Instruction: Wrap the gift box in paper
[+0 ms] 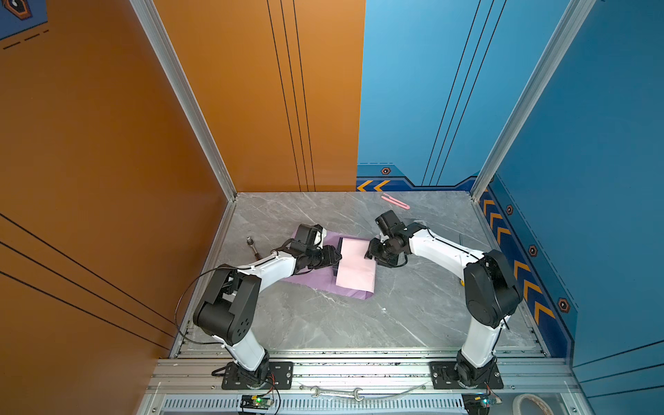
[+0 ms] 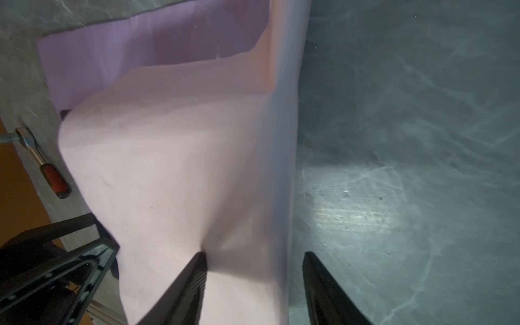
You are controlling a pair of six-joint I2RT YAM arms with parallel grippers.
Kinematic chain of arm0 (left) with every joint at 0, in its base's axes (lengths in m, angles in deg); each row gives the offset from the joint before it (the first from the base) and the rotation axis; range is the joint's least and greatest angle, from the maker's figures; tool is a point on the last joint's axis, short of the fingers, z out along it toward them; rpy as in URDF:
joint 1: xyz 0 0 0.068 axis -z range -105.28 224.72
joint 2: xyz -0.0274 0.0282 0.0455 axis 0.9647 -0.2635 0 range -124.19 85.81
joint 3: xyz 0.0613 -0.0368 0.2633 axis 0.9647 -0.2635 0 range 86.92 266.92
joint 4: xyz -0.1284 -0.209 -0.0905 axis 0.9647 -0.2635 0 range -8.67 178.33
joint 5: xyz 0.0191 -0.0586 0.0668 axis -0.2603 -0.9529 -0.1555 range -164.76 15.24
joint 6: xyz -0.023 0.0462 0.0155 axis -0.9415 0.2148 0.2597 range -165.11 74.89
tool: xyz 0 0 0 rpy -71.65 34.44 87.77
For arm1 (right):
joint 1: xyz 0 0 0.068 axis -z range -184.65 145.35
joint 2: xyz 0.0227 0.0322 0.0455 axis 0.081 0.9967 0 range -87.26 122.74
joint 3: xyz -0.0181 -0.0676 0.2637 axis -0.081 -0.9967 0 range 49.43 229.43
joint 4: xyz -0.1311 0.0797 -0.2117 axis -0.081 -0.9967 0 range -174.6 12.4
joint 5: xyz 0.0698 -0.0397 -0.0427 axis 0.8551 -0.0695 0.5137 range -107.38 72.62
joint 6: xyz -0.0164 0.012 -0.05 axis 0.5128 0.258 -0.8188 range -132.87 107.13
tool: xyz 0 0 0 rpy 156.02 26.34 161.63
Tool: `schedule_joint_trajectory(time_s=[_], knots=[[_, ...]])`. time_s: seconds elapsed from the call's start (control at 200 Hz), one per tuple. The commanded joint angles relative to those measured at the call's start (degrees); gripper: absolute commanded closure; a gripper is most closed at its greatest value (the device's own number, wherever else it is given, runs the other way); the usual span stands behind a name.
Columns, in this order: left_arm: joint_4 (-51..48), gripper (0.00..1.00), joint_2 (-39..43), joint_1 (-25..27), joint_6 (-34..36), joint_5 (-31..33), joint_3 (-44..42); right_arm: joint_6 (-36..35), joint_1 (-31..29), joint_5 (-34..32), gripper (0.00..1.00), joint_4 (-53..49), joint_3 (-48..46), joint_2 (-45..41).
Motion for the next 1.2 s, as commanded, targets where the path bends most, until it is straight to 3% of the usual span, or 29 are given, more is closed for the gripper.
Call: schedule_joint_trajectory(time_s=[0.0, 0.185, 0.496, 0.596, 0.896, 0.986, 1.197], knots=[[-2.9, 0.43, 1.5, 0.2, 1.0, 1.3, 1.6, -1.0, -1.0, 0.4, 0.42, -1.1, 2.0, 1.0], [-3.5, 0.30, 3.1, 0.0, 1.0, 0.3, 4.0, -1.8, -2.2, -2.4, 0.43, -3.3, 3.6, 1.3], [-3.7, 0.30, 0.3, 0.4, 2.7, 1.3, 4.5, -2.3, -3.5, -4.7, 0.43, -5.1, 5.7, 2.4], [-3.4, 0.34, -1.0, 0.6, 2.8, 1.2, 4.2, -2.4, -4.0, -4.8, 0.43, -5.3, 6.4, 2.8], [-2.4, 0.60, -2.4, 1.0, 2.2, 1.5, 2.8, -2.6, -2.5, -4.4, 0.40, -5.6, 6.0, 0.0], [-2.3, 0.63, -2.4, 1.0, 2.1, 1.9, 2.5, -2.5, -1.0, -2.8, 0.34, -5.6, 4.7, -1.4], [-1.8, 0.67, -2.8, 1.0, 1.8, 1.6, 2.4, -1.6, -0.3, 1.4, 0.34, -3.7, 3.5, 0.2]])
